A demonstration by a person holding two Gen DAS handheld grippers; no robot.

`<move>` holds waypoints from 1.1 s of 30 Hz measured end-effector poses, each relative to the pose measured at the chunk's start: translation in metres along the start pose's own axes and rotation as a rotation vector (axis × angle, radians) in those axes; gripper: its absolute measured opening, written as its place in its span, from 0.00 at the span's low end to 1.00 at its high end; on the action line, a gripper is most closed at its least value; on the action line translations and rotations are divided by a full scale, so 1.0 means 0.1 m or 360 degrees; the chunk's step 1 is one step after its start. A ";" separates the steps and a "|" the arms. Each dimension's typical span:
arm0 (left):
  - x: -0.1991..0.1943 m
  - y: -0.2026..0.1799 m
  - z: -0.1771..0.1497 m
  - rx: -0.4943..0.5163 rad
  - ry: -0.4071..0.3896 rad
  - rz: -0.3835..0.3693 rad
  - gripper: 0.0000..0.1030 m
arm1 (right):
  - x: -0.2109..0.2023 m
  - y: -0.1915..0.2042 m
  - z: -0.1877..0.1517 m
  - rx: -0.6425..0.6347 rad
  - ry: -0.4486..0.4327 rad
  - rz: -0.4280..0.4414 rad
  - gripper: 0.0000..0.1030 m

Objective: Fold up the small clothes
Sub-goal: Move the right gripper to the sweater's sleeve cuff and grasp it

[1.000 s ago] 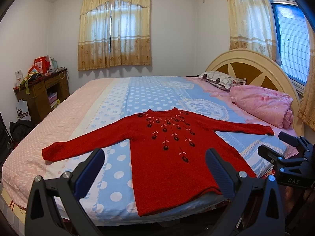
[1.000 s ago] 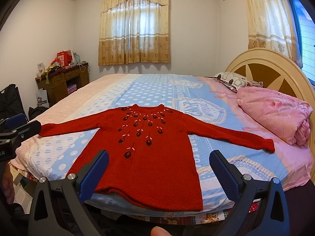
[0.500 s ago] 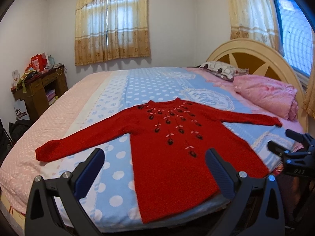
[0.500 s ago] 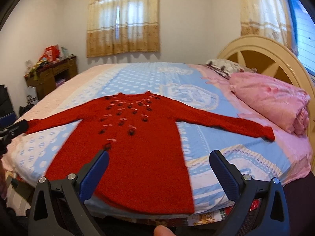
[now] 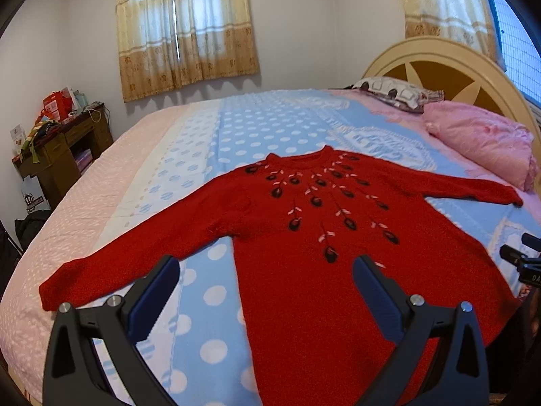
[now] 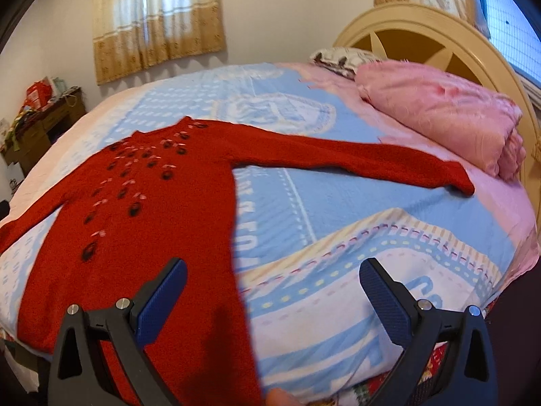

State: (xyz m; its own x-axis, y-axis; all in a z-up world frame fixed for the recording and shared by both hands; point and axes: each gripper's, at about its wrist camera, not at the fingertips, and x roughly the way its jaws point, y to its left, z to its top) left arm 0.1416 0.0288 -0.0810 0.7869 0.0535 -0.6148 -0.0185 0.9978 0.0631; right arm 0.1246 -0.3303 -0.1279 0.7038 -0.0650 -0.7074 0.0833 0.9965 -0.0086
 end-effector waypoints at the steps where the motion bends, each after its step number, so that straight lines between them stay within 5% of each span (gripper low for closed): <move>1: 0.05 0.00 0.01 0.0006 0.0013 0.0004 1.00 | 0.05 -0.05 0.02 0.0018 0.0010 -0.0006 0.99; 18: 0.91 0.15 0.30 0.0098 0.0087 0.0080 1.00 | 0.69 -0.82 0.34 0.0253 0.0141 -0.0176 0.99; 28: 1.41 0.48 0.43 0.0022 0.0125 0.0179 1.00 | 0.65 -1.74 0.52 0.0592 0.0091 -0.0290 0.98; 33: 1.61 0.63 0.40 -0.0021 0.0151 0.0247 1.00 | 0.65 -2.17 0.63 0.0701 0.0072 -0.0431 0.87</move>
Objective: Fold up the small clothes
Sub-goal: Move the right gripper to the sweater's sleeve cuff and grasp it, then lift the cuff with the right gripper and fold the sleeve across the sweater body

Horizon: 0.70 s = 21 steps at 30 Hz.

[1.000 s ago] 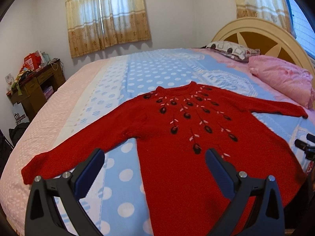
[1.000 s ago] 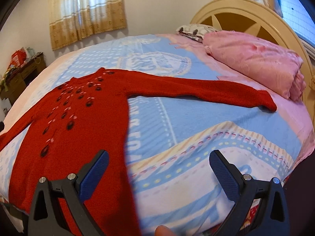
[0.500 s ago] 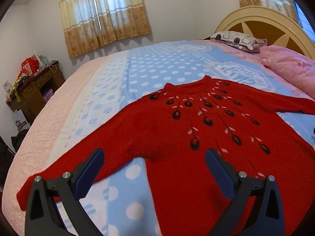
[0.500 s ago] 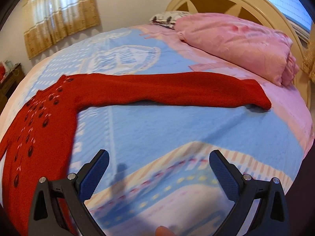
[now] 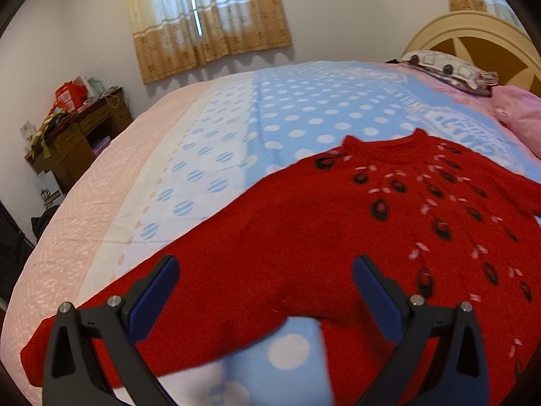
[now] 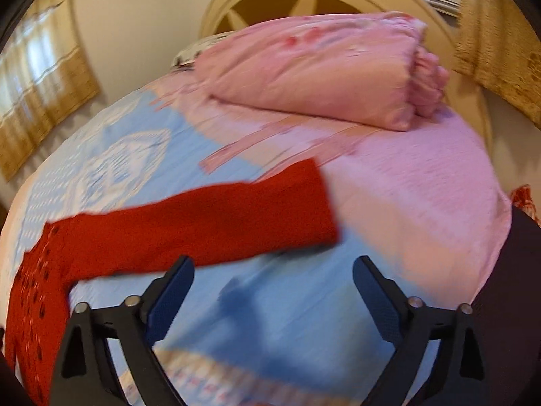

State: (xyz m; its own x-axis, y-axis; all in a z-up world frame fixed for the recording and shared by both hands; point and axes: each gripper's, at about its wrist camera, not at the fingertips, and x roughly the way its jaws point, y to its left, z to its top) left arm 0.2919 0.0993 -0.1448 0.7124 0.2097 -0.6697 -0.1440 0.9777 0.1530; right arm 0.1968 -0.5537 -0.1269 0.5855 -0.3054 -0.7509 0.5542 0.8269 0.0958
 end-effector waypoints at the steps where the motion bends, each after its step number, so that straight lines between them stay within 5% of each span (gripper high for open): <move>1: 0.04 0.02 -0.01 -0.0014 0.0009 0.0002 1.00 | 0.03 -0.06 0.05 0.0018 0.0003 -0.0027 0.84; 9: 0.21 0.17 0.00 -0.0045 0.0009 0.0082 1.00 | 0.36 -0.27 0.41 0.0134 0.0086 -0.0092 0.62; 11: 0.25 0.23 0.01 -0.0073 0.0015 0.0084 1.00 | 0.43 -0.23 0.48 0.0133 0.0127 -0.0056 0.50; 13: 0.27 0.28 0.00 -0.0094 0.0025 0.0085 1.00 | 0.51 -0.15 0.53 0.0095 0.0178 -0.0004 0.23; 15: 0.28 0.29 0.00 -0.0098 0.0040 0.0093 1.00 | 0.56 -0.08 0.55 0.0092 0.0227 0.0058 0.12; 21: 0.21 0.29 0.03 -0.0112 0.0054 -0.0012 1.00 | 0.49 0.30 0.66 0.0042 0.0182 0.0153 0.09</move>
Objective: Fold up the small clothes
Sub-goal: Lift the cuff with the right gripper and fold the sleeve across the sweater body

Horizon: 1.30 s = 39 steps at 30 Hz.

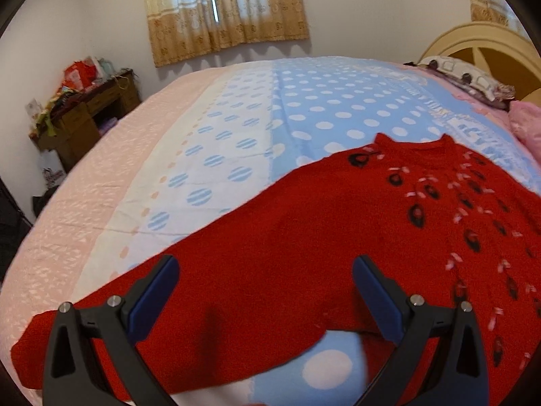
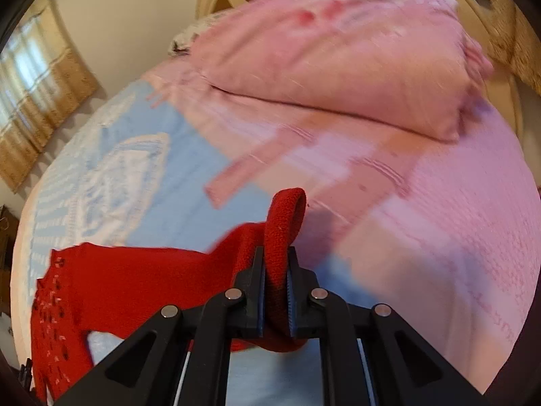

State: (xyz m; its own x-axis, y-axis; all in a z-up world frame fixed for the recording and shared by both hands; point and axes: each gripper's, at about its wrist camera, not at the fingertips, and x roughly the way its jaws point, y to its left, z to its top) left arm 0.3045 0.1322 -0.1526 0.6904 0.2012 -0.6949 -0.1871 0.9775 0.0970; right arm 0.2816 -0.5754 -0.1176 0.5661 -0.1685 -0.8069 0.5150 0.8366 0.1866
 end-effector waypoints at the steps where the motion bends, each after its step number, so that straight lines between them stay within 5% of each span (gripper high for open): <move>1: -0.01 -0.01 0.00 -0.0005 0.0002 -0.0012 1.00 | -0.04 0.09 0.01 -0.0018 -0.0015 0.0019 0.09; 16: -0.37 -0.37 0.20 0.0084 -0.0065 -0.0354 1.00 | -0.64 2.12 -0.03 -0.0503 -0.0137 0.0443 0.08; 24: -0.45 -0.44 0.20 0.0089 -0.0056 -0.0397 1.00 | -0.50 3.00 -0.53 -0.0790 -0.0074 0.0542 0.08; 34: -0.54 -0.58 0.22 0.0086 -0.0004 -0.0501 1.00 | -0.09 3.60 -1.35 -0.0974 0.0081 0.0755 0.10; 35: -0.57 -0.61 0.24 0.0080 -0.0018 -0.0491 1.00 | -0.04 3.60 -1.38 -0.0971 0.0109 0.0790 0.13; 37: -0.61 -0.69 0.27 0.0076 -0.0013 -0.0537 1.00 | 0.05 3.55 -1.45 -0.0975 0.0139 0.0856 0.55; 39: -0.62 -0.78 0.31 0.0083 0.0013 -0.0558 1.00 | 0.06 3.37 -1.46 -0.0965 0.0112 0.0832 0.68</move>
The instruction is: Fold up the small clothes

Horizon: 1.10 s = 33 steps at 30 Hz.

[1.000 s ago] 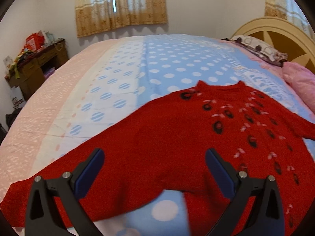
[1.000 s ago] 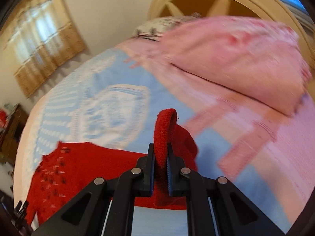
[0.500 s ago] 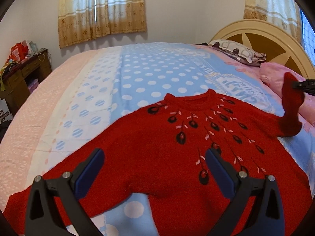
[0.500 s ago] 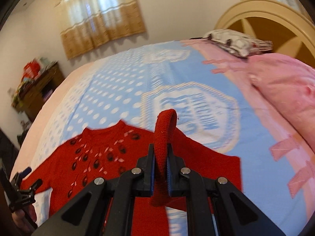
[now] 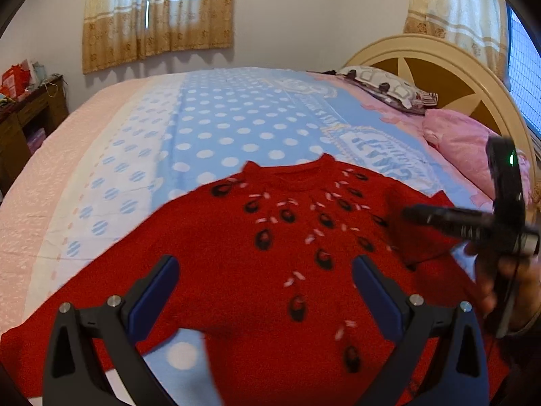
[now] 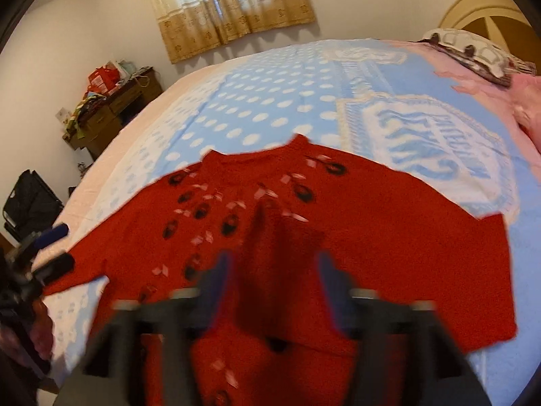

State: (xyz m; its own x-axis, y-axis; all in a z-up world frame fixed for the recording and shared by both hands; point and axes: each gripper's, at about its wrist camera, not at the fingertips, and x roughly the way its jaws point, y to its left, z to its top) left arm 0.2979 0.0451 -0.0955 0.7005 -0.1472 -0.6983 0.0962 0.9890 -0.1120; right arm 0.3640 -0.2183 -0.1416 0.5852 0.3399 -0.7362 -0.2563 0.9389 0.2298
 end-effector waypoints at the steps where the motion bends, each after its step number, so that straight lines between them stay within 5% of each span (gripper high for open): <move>1: 0.01 -0.06 0.01 0.0014 0.0008 -0.0030 1.00 | -0.04 -0.03 -0.04 0.0000 -0.0017 0.0002 0.68; 5: 0.08 -0.40 0.01 0.0152 0.0048 -0.0107 0.91 | -0.48 -0.34 -0.27 0.0008 -0.0155 -0.0112 0.68; 11: 0.48 -0.92 0.09 0.0187 0.0225 -0.0252 0.78 | -0.87 -0.75 -0.50 0.0113 -0.0374 -0.0077 0.69; 21: 1.40 -1.31 0.18 0.0147 0.0487 -0.0144 0.44 | -1.02 -0.99 -0.58 0.0199 -0.0513 -0.0039 0.70; 24: 1.39 -1.28 0.15 0.0109 0.0427 -0.0132 0.39 | -1.08 -0.91 -0.59 0.0161 -0.0573 -0.0052 0.70; 27: 1.28 -1.23 0.13 0.0103 0.0421 -0.0169 0.04 | -1.09 -0.86 -0.60 0.0143 -0.0594 -0.0026 0.70; 33: 0.97 -0.99 0.27 0.0020 0.0272 -0.0237 0.04 | -1.04 -0.93 -0.61 0.0200 -0.0564 0.0004 0.70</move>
State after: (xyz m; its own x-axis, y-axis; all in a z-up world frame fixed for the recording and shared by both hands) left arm 0.3758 -0.0668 -0.1330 0.5482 -0.2902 -0.7844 0.1991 0.9562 -0.2147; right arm 0.2796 -0.3445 -0.1251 0.8202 0.3192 -0.4747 -0.1743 0.9299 0.3240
